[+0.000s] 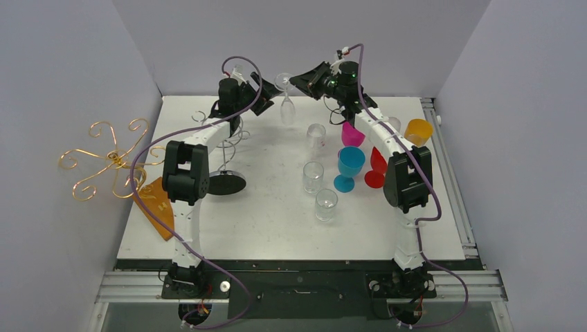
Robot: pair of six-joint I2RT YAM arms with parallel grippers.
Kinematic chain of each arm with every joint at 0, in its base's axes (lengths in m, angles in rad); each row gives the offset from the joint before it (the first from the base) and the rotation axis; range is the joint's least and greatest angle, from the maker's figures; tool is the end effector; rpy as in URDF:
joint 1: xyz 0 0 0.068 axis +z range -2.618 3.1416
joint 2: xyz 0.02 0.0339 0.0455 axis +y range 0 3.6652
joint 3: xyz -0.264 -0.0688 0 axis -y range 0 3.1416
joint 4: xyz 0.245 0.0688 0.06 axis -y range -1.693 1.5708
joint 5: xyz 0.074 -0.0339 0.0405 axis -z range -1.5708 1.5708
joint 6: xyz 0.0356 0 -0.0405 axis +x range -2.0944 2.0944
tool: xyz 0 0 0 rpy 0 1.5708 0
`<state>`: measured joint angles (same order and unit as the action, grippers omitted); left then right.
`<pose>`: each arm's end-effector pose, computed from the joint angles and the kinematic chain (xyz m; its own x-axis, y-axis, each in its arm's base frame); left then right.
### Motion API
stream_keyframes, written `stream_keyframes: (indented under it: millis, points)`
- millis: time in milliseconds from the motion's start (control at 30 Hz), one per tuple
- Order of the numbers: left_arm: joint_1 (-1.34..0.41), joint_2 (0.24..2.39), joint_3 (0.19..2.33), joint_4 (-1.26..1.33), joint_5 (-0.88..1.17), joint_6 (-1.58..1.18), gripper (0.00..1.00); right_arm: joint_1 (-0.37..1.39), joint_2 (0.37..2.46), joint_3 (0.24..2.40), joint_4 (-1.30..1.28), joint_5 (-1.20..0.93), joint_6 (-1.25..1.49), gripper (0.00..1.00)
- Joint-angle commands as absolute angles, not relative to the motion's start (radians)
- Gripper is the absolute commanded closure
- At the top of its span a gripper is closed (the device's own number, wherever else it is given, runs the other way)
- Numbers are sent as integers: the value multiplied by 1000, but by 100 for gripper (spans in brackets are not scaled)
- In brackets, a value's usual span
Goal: Take the wine glass off the wine glass rack
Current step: Place the wine glass at the center of the board.
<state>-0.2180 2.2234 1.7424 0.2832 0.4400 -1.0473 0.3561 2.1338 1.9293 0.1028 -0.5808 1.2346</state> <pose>0.5136 -0.1293 0.2422 -0.6185 -0.6656 -0.4177 0.1355 0.4332 -0.8910 0.4770 0.1983 0.3352 -0.7895 0.5484 -0.2756 -0.1751 0.2291 0.9575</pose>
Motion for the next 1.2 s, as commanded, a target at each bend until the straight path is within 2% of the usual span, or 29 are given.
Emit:
stream_keyframes:
  millis: [0,500,867,1167]
  points:
    - [-216,2168,1809,390,518,-999,14,343,2033,1936,163,-595,1213,100]
    - [-226,2091,1833,405,571,-999,14,307,1994,1972,125,-581,1202,100]
    - [-260,1964,1795,462,584,-1029,14,248,1906,1962,159,-578,1305,100]
    - [-294,1812,1646,602,626,-1102,22,206,1755,1856,242,-594,1492,100]
